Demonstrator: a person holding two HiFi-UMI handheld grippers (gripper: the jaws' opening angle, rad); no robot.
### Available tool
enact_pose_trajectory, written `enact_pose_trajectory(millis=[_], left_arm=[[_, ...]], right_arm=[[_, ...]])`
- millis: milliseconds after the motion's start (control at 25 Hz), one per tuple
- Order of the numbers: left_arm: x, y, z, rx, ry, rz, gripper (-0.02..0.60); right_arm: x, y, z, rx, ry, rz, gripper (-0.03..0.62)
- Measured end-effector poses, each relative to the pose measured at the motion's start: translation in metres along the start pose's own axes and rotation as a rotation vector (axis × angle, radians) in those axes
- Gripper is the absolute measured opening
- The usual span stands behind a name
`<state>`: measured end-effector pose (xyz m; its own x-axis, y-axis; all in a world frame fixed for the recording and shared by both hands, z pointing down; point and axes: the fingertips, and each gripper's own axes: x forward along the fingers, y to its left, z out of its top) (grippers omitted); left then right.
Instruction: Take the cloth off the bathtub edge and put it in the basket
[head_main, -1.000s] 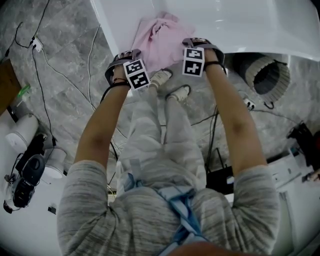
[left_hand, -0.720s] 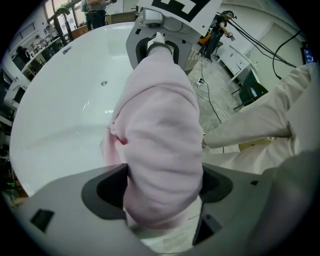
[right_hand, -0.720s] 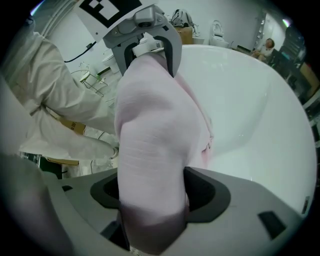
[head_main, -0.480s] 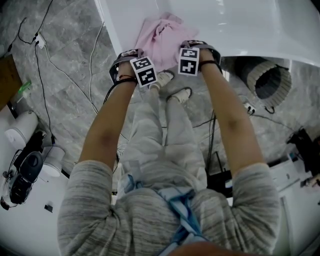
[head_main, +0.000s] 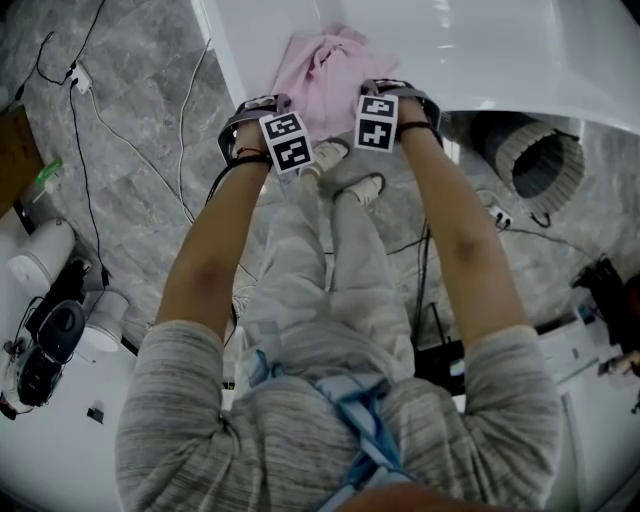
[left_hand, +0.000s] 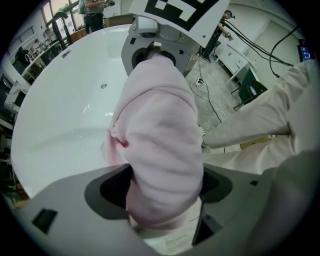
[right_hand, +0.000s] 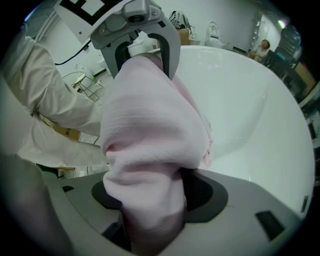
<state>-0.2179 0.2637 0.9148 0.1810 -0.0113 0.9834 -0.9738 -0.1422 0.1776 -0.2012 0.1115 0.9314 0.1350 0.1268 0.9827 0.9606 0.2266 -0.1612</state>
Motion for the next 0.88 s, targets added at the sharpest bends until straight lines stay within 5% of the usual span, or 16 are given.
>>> enact_pose_trajectory(millis=[240, 520, 880], left_arm=[[-0.005, -0.002, 0.006, -0.011, -0.058, -0.022, 0.387], [-0.011, -0.013, 0.051, -0.120, -0.216, -0.078, 0.364], [-0.012, -0.013, 0.060, -0.138, -0.267, -0.088, 0.362]], right_arm=[[-0.002, 0.004, 0.019, 0.031, -0.034, -0.008, 0.308], [-0.008, 0.010, 0.034, 0.060, -0.067, -0.018, 0.308], [-0.018, 0.012, 0.044, 0.032, -0.133, -0.036, 0.276]])
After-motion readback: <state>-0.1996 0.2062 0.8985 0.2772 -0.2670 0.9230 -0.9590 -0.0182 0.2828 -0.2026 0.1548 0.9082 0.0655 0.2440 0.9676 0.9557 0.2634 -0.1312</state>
